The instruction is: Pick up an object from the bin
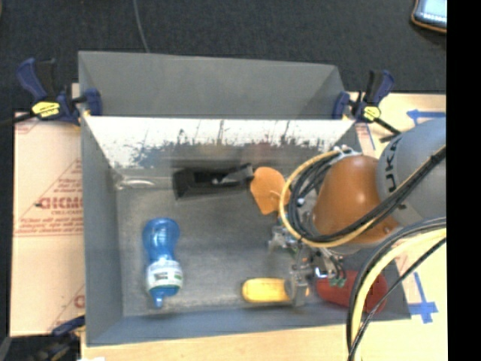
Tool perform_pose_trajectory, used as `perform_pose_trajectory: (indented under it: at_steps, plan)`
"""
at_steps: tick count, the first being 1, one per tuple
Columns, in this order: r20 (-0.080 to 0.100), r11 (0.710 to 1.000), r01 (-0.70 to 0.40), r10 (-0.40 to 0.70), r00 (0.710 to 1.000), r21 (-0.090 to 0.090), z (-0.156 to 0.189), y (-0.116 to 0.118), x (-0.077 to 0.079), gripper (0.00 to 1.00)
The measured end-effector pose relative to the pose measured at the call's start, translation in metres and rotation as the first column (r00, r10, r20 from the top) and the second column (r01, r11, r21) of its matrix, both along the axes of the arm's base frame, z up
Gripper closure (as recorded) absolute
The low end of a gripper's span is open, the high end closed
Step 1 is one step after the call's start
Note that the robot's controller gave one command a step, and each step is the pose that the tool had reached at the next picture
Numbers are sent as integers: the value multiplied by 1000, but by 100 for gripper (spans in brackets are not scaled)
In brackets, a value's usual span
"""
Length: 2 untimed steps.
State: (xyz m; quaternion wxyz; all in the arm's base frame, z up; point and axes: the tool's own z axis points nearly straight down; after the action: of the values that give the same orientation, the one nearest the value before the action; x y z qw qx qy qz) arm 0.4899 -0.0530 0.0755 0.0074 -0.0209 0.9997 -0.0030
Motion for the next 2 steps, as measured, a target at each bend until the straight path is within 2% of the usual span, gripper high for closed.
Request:
perform_pose_trajectory:
  at_steps: [2]
  plan:
    - [3,993,-114,114,993,-5,-5,7,-1,0]
